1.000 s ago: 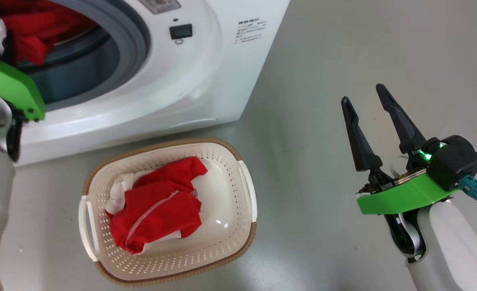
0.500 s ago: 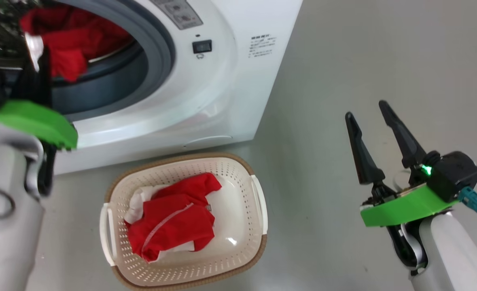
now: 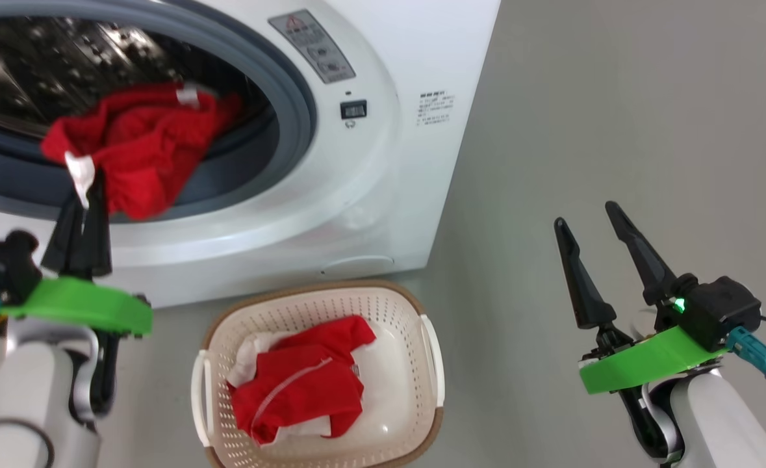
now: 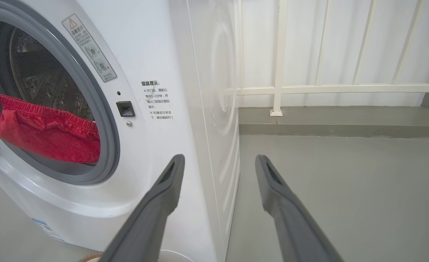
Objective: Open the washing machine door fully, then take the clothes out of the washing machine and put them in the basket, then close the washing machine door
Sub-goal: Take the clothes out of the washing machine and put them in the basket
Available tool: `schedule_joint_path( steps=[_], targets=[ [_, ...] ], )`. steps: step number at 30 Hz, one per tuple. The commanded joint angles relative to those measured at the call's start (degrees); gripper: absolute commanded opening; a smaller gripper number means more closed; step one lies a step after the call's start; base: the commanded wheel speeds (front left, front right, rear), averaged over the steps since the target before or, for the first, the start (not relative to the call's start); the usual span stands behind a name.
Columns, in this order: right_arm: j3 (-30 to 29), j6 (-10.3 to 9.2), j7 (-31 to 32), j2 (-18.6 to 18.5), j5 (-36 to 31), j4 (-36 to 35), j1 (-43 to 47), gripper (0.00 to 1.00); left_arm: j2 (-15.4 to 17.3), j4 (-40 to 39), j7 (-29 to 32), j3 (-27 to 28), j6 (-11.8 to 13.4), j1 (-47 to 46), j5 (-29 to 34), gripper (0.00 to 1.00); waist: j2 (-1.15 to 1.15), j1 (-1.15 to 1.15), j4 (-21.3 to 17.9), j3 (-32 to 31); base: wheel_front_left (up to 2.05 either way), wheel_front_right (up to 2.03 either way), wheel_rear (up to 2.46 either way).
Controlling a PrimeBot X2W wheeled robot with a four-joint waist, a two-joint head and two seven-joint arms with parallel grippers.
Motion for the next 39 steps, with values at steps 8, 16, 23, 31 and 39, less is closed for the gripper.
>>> schedule_joint_path(
  steps=[8,16,23,31,39],
  targets=[
    [0.9,0.19,-0.4,0.5,-0.2,-0.9,2.2,1.00,0.7,-10.1,-0.5,5.1,0.3,8.8,2.9,0.00,0.00,0.00,0.9,-5.1,0.00,0.00,0.00],
    [0.4,0.19,-0.4,0.8,-0.3,-0.8,3.9,1.00,-0.7,-19.4,-0.5,6.1,1.6,15.2,4.5,0.00,0.00,0.00,1.0,-6.9,0.00,0.00,0.00],
    [0.0,0.19,-0.4,0.9,-0.4,-1.2,4.4,1.00,-2.4,-26.4,-0.4,5.3,3.2,20.2,4.8,0.00,0.00,0.00,1.0,-6.6,0.00,0.00,0.00],
    [-0.1,0.19,-0.4,1.0,-0.5,-1.7,3.6,1.00,-4.9,-24.2,0.3,2.9,2.7,22.2,3.1,0.00,0.00,0.00,1.4,-3.4,0.00,0.00,0.00],
    [0.3,0.19,-0.4,0.7,-0.5,-2.1,0.9,1.00,-8.1,-12.1,0.0,-1.5,0.8,16.9,3.7,0.00,0.00,0.00,1.9,1.5,0.00,0.00,0.00]
  ],
)
